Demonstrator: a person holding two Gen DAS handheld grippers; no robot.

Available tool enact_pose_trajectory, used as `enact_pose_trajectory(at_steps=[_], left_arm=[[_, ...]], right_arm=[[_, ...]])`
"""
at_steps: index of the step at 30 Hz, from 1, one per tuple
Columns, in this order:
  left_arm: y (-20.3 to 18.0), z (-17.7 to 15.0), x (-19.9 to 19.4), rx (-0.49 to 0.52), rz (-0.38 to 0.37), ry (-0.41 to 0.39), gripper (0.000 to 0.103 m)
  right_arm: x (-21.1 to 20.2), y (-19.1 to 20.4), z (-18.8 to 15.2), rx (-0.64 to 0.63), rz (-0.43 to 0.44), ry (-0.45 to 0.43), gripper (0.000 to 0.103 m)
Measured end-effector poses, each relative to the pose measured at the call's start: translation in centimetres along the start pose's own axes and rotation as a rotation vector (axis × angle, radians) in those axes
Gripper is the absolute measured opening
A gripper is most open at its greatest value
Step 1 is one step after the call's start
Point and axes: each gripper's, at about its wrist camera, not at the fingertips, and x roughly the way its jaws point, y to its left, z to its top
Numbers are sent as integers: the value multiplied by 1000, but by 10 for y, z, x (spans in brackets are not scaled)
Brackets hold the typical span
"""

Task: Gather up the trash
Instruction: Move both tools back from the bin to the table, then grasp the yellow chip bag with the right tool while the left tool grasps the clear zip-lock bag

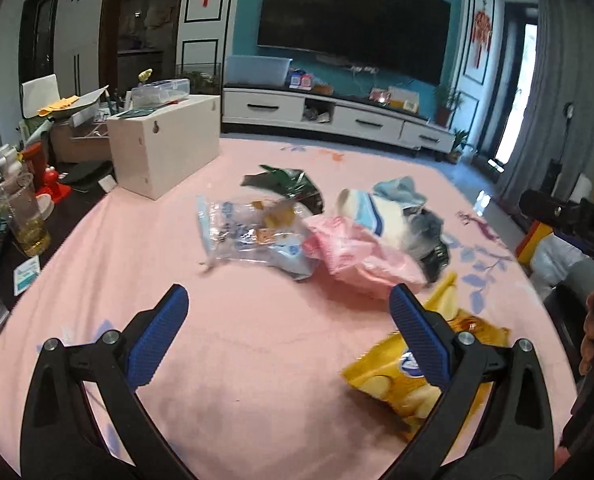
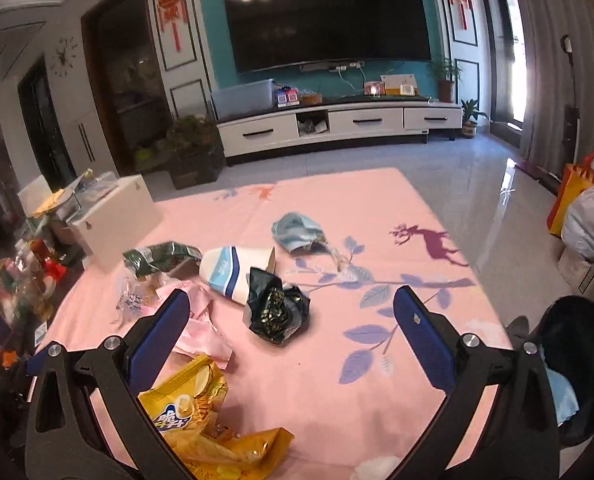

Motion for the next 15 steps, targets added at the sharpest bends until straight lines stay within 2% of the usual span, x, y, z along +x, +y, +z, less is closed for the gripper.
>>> enact_pose_trajectory(at_steps=[2,5,8,11,15], left_arm=[[3,-1,1,-13,-6,7,100],[8,1,3,-36,-61,45,100],[9,0,9,-35,-85,111,100],[10,0,11,-40,-73,119,100],[13,-1,10,-70,-118,138,100]], right_arm=[[8,4,-4,-11,-28,17,100],[16,8,-9,-39,-16,33,100],[22,10,-13,-31,-9,83,100],[27,8,-16,4,26,124,100],[30,7,-18,12,36,152,100]])
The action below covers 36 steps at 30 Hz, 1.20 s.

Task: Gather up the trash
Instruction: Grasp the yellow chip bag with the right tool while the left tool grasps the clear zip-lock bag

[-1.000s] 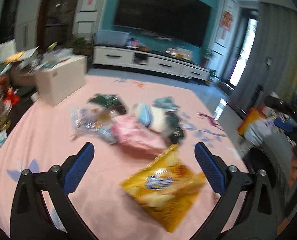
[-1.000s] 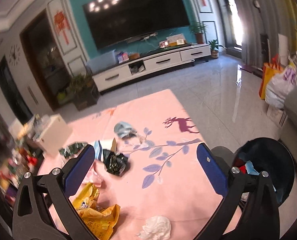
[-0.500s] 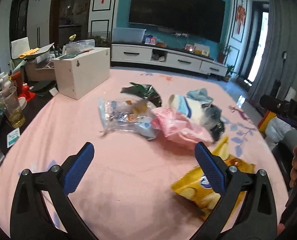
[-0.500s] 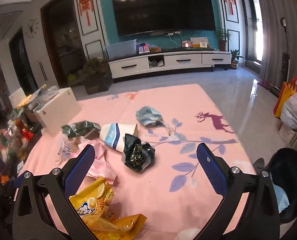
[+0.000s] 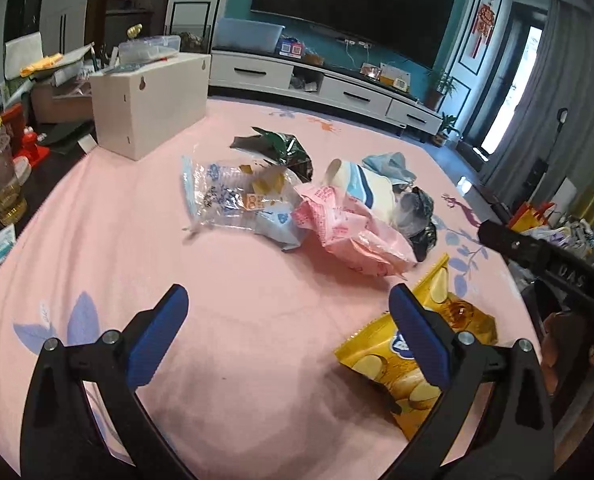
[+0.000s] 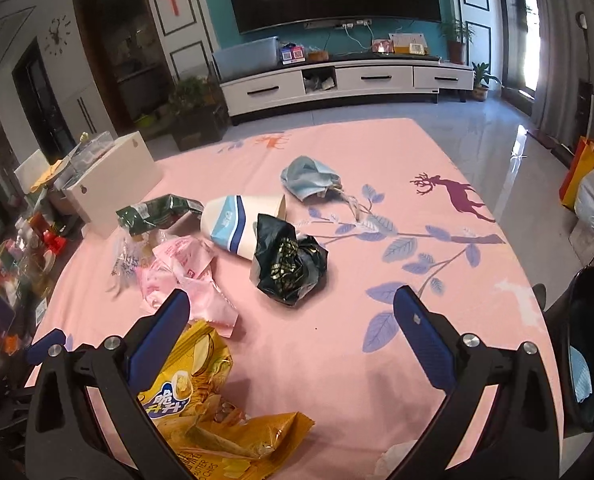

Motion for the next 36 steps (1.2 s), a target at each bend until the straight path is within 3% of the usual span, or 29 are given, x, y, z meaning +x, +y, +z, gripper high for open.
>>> enact_pose_trajectory(at_steps=[4,12,17,25,27,32,36], left_arm=[[5,3,-3,-9,0,4,100],[39,9,-2,-176,-65,23,100],[53,12,-3,-225,-56,13,100],[78,24,10,-299,-70,47,100],[87,33,18,-321,-72,43,100],[105,46,54,-447,-158,96,98],[99,64,78,-368,-123,95,98]], right_arm=[[-3,2,0,-10,6,0,100],[-7,0,2,25,96,29,100],[-1,0,1,48,171,98,100],[14,22,-12,-27,242,209,99],[18,28,-15,-54,246,225,96],[30,41,-22,-117,238,272,68],[31,48,-27,-180,220,290,39]])
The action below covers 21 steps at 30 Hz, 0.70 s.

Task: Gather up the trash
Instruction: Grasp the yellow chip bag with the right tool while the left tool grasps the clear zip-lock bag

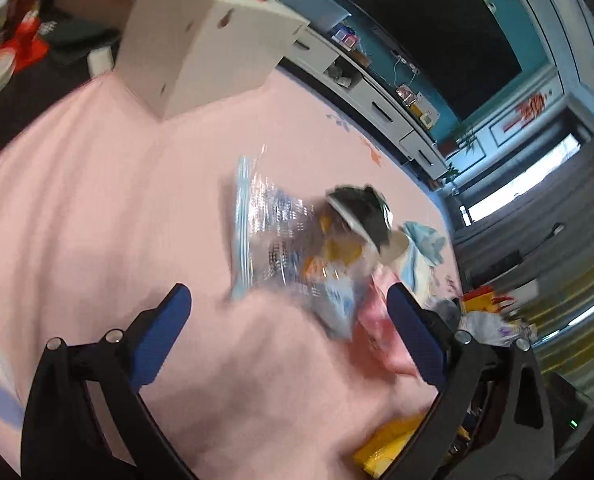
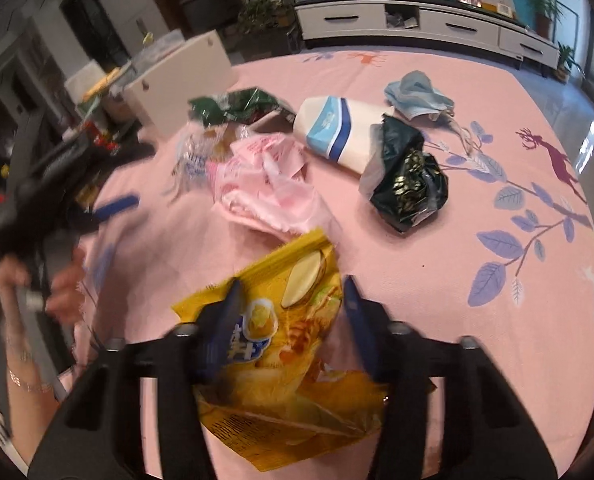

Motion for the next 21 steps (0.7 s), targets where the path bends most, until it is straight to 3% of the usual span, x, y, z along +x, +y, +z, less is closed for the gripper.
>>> enact_pose_trajectory(at_steps=[4,8,10,12,13,17,21], left_arm=[[-2,12,23,26,23,18,95],[4,14,39,8,26,47,83],[4,17,38,14,66,49,76],[5,17,38,-6,39,51,64],[6,17,37,-6,35,45,64],[2,12,37,25,70,41,39],[1,7,37,15,57,36,28]], right_arm=[[-1,0,1,-14,0,-7,32],[-6,-2,1,-15,-6,-19,30],[-8,-3,2,-10,-2,-22,28],[-14,-5,3,-1,14,-33,27],[-17,-6,4,2,17,-39,27],[-27,-9,5,12,16,-68,27],[-33,-12,6,24,15,-84,26]])
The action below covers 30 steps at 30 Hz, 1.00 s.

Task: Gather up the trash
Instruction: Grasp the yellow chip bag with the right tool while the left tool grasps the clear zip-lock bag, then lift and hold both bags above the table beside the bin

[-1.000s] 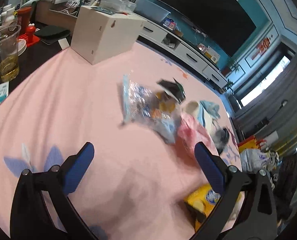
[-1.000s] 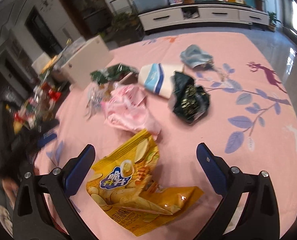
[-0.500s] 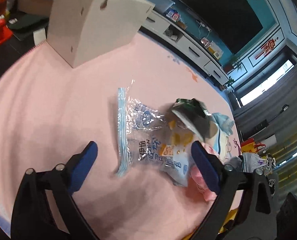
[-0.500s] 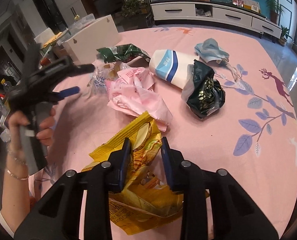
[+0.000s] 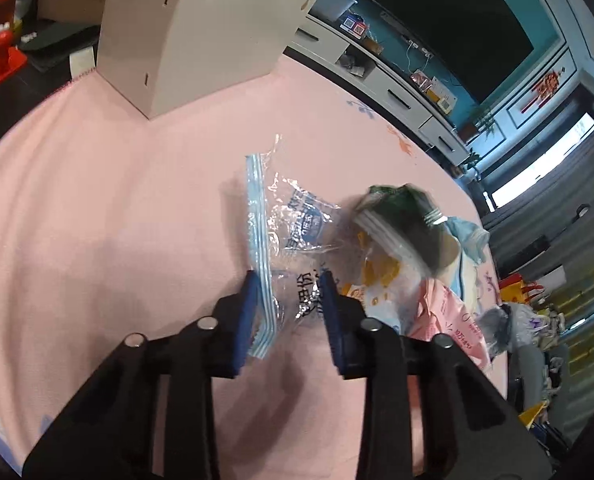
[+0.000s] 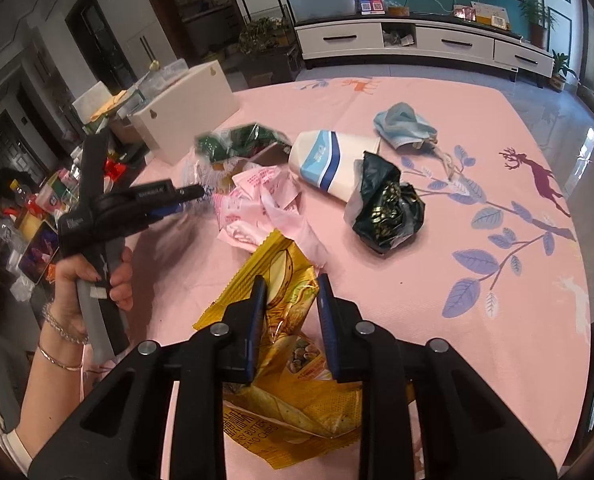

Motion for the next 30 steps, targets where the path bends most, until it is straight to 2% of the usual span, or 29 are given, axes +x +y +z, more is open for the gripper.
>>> enact_pose_trajectory(at_steps=[3,8,11,15,18,27,30], left_arm=[[3,-7,-5,-35,-12,16,26],[-14,-23,-34,5,25,-22,26],[-33,-31,-64,64,-6,-45,26],[-62,-43,-112,169,-37,-128,26],[-75,-49,-136,202,-51,-169,26],[-95,-62,-165,248,-67,-227,27],[-94,-69,-173,236,-41,-252,27]], right_arm=[[-6,-2,0,5,-1,-11,26],[-22,-4,3,14,-1,-48,26],[-33,-5,4,19,0,-74,26],[-53,-6,5,20,7,-126,24],[-69,-7,5,23,11,-168,22],[-86,-19,8,49,7,-220,19],[-95,-23,7,60,8,-243,19]])
